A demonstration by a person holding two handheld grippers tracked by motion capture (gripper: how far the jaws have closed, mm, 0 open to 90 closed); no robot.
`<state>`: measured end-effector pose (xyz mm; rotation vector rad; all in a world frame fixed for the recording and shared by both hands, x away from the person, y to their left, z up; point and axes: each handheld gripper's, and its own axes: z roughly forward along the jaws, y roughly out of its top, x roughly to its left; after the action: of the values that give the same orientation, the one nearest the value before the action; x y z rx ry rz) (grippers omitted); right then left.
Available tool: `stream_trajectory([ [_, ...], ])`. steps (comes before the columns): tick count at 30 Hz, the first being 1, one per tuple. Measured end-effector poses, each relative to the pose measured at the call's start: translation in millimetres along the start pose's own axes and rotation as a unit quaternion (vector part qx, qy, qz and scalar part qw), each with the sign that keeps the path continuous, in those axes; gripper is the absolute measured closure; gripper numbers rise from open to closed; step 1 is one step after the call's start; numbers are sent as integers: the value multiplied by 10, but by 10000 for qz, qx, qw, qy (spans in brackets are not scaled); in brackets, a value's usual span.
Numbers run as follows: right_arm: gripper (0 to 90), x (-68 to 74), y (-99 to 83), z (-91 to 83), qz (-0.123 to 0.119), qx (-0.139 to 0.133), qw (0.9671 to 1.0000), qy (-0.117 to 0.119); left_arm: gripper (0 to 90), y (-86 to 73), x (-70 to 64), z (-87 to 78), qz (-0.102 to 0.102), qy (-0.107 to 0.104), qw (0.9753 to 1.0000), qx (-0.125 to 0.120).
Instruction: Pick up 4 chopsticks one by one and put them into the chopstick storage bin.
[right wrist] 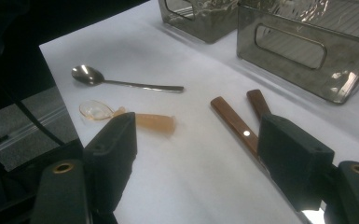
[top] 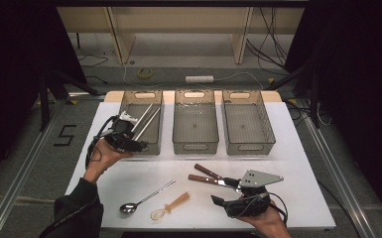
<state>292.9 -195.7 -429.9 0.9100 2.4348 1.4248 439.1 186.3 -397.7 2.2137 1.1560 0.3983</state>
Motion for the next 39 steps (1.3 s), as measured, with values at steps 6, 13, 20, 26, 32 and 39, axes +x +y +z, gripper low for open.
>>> stream_trajectory([
  [6,298,-11,-6,7,19,35,10000,-25,295,-109,-166,-25,175,-134,9995,224],
  [13,299,-10,-6,16,29,59,10000,-5,271,-325,-303,-59,299,-206,9981,500],
  [20,299,-8,-4,31,44,73,10000,14,248,-544,-408,-102,381,-162,9961,778],
  [26,299,-13,8,34,54,64,10000,9,232,-649,-524,-149,453,-250,9950,857],
  [32,299,-16,15,44,50,75,10000,13,227,-734,-604,-194,583,-270,9930,991],
  [39,299,-1,12,34,15,59,10000,23,231,-838,-733,-231,728,-284,9902,1155],
])
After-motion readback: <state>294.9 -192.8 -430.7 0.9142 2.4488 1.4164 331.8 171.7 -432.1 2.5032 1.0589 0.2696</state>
